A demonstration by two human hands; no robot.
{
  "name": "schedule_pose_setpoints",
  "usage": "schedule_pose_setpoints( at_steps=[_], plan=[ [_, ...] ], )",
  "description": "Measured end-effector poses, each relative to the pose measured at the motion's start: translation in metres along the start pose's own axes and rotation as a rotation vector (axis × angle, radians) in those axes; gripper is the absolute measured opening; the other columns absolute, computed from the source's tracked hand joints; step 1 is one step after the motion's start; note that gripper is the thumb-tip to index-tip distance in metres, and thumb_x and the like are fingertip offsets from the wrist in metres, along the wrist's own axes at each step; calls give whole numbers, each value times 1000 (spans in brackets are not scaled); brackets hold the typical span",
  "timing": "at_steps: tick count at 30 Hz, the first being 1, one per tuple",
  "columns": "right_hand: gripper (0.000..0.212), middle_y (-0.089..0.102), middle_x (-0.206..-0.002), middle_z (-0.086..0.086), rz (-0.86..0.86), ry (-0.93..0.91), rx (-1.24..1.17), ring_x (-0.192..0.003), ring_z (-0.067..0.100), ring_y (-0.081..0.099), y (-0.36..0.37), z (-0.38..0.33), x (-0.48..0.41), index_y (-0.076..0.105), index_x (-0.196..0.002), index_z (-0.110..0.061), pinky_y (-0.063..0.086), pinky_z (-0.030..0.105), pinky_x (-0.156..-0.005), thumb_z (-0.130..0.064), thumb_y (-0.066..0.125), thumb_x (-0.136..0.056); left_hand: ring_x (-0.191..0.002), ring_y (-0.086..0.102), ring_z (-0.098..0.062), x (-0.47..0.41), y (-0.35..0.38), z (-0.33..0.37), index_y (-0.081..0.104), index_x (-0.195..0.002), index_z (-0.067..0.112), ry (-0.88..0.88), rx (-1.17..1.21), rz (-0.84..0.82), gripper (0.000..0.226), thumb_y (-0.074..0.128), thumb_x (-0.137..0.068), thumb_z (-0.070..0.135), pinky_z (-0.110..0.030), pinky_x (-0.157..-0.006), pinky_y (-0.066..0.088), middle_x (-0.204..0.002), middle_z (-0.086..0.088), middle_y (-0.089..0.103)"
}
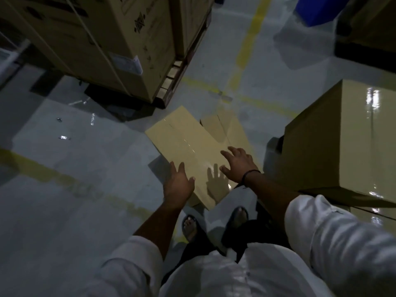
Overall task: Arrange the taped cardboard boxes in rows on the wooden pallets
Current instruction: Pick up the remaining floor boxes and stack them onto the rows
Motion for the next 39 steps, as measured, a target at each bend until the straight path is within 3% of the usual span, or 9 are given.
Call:
schedule_pose_setpoints(
  at_steps=[5, 8, 12, 20, 24, 27, 30, 39],
  plan=[
    [72, 13, -168, 7, -69, -2, 59, -151, 39, 13, 15, 16, -60, 21, -160, -31, 26, 58, -117, -56, 50, -98, -148, 19, -50, -42, 34, 2, 24, -160, 21, -52, 2, -5, 76, 50, -99, 59, -59, -111, 39, -170, -11, 0],
    [77, 4, -170, 6, -103, -25, 82, -152, 40, 9, 30, 22, -109, 15, -161, -35, 24, 60, -118, -58, 52, -97, -150, 12, -48, -75, 62, 3, 24, -160, 22, -102, 64, 33, 83, 57, -95, 62, -57, -110, 38, -169, -12, -3],
    [89, -11, -170, 6, -160, -72, 39, -152, 43, 7, 61, 20, -169, 9, -161, -41, 21, 63, -118, -62, 59, -92, -146, 18, -53, -114, 101, -7, 24, -160, 19, -193, 162, 81, 98, 68, -85, 67, -55, -111, 37, -168, -18, -5],
    [108, -24, -166, 8, -136, -177, -107, -143, 47, 26, 97, 9, -221, 3, -159, -49, 39, 56, -110, -70, 71, -78, -140, 28, -60, -154, 130, -15, 0, -164, 26, -213, 180, 102, 126, 73, -74, 75, -57, -106, 42, -165, -17, -27],
    [110, -28, -166, 5, -93, -171, -102, -142, 47, 28, 86, 12, -197, 3, -160, -46, 40, 55, -109, -78, 65, -75, -142, 25, -61, -139, 114, -6, 1, -164, 30, -168, 141, 85, 127, 70, -71, 82, -58, -102, 47, -166, -11, -29],
    [108, -27, -166, 2, -35, -120, -110, -141, 46, 29, 58, 16, -157, 5, -160, -46, 37, 54, -109, -80, 62, -75, -143, 23, -61, -108, 83, 16, 6, -164, 29, -68, 100, 109, 124, 68, -71, 83, -61, -104, 45, -166, -11, -28],
    [107, -22, -168, 0, 17, -40, -140, -140, 45, 30, 21, 18, -106, 5, -159, -46, 37, 53, -110, -85, 56, -73, -147, 18, -57, -73, 41, 44, 3, -164, 32, -42, 62, 32, 123, 65, -72, 85, -63, -110, 39, -164, -7, -34],
    [105, -10, -169, -10, 187, 153, -293, -144, 43, 27, -25, 41, 41, 14, -159, -46, 33, 57, -114, -90, 52, -72, -145, 26, -55, 22, -17, 100, 7, -162, 37, 186, -32, -45, 126, 66, -63, 89, -59, -110, 41, -168, 0, -25]
  ],
)
Point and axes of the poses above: each hand's wrist, its own x-axis away from the middle knuckle, its own y-axis out of the palm, z = x × y, the point moved 3 cm from there along -x, towards the middle knuckle
